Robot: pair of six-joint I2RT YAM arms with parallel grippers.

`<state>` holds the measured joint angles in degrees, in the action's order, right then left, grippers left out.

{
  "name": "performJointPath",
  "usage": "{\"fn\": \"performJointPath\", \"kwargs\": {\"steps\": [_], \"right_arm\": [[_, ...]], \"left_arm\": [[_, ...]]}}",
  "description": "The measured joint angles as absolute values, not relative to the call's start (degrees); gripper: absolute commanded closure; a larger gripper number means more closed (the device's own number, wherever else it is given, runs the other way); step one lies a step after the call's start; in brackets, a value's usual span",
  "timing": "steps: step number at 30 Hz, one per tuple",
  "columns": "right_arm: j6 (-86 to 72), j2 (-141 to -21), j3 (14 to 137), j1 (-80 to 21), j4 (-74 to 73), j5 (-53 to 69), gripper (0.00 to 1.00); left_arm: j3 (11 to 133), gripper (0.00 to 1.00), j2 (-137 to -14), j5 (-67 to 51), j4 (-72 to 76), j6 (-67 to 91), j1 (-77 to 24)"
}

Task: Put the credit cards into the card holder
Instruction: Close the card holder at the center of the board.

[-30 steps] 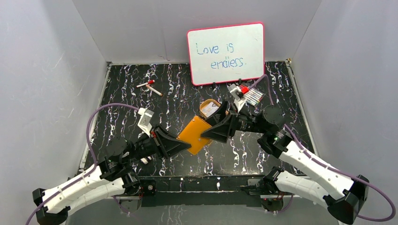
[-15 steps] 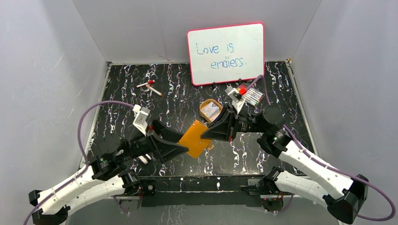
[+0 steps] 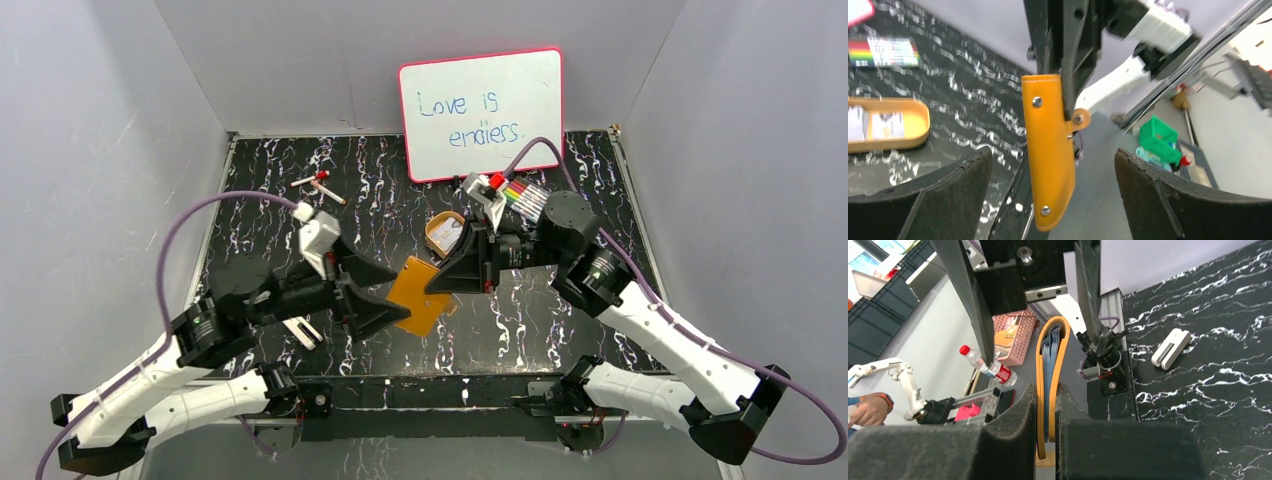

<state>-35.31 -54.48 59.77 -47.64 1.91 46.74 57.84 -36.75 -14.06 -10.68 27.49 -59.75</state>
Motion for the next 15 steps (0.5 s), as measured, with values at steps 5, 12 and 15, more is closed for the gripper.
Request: {"fn": "performJointPath", "kwargs": {"steps": [5,12,15], "right_arm": [[-33.3,-57.2,62.0,-47.6,-3.0,48.5,1.0],[-29.4,-59.4,66.2,-47.6,-8.3,50.5,1.0],[-28.0,-59.8,67.3,-47.6,-9.8,51.3,1.0]], "left_arm": [[57.4,0.22,-40.5,-15.0,-14.9,25.4,-59.7],[57.3,0.68,-40.1,-19.1,-15.4,23.5,-59.7],[57.3,0.61,-40.4,-20.3,-15.4,22.8,-59.7]]}}
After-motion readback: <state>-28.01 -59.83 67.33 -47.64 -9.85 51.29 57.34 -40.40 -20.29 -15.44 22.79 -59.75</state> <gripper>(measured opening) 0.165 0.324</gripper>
